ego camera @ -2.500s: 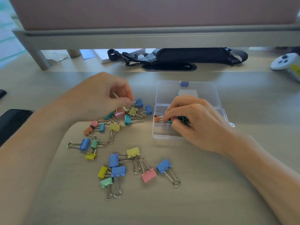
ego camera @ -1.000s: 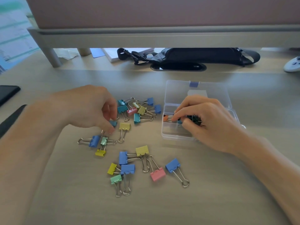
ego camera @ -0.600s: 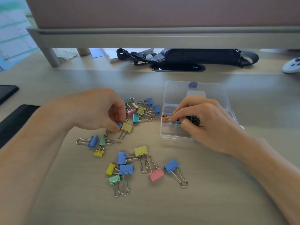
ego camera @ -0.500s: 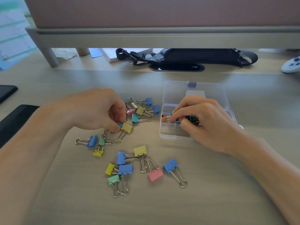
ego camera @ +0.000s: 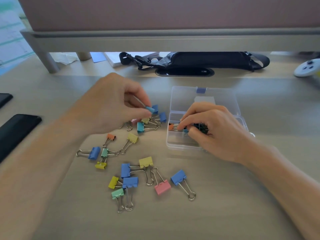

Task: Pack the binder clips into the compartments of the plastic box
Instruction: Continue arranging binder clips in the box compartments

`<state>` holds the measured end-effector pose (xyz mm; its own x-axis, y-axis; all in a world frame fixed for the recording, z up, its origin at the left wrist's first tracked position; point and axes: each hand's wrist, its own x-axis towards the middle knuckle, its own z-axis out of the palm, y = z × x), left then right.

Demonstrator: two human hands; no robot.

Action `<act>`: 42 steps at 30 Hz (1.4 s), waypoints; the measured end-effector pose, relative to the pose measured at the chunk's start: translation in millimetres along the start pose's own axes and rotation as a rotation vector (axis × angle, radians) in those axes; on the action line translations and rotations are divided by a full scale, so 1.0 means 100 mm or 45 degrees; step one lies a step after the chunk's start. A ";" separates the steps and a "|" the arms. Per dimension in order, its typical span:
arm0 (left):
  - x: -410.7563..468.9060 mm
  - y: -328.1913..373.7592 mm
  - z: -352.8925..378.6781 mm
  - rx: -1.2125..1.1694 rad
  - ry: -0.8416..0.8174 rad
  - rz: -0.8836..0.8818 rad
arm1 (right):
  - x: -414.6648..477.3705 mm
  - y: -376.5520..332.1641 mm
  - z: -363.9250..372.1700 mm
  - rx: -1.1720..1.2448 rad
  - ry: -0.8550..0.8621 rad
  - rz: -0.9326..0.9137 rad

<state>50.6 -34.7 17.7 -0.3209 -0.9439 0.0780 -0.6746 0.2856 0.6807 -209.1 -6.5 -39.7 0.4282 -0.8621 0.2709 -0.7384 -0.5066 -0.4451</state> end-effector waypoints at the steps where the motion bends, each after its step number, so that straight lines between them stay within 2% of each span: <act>1: 0.01 0.06 0.12 -0.048 0.020 0.054 | 0.00 0.00 -0.01 0.000 0.006 -0.002; 4: 0.02 0.13 0.43 -0.103 -0.009 0.187 | -0.01 -0.01 -0.01 -0.001 0.038 -0.019; 11: 0.03 0.11 0.57 -0.111 0.000 0.307 | 0.00 0.04 0.00 0.027 0.027 -0.044; 18: 0.04 0.05 0.58 0.122 0.009 0.431 | 0.00 0.04 0.01 0.067 0.041 -0.015; 23: 0.06 0.04 0.63 0.446 -0.031 0.643 | 0.00 0.02 -0.02 0.069 0.027 -0.005; 27: 0.06 0.02 0.62 0.508 0.035 0.740 | -0.01 0.01 -0.02 0.074 0.055 0.015; 37: 0.05 0.00 0.61 0.332 0.084 0.791 | 0.00 0.04 0.00 0.092 0.046 -0.005; 42: 0.02 0.02 0.59 0.210 0.102 0.654 | 0.01 0.06 0.01 0.094 0.054 0.005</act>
<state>9.4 -26.3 -23.6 -0.5892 -0.6839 0.4302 -0.5416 0.7295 0.4178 -212.5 -10.8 -42.8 0.4019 -0.8636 0.3044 -0.6990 -0.5041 -0.5073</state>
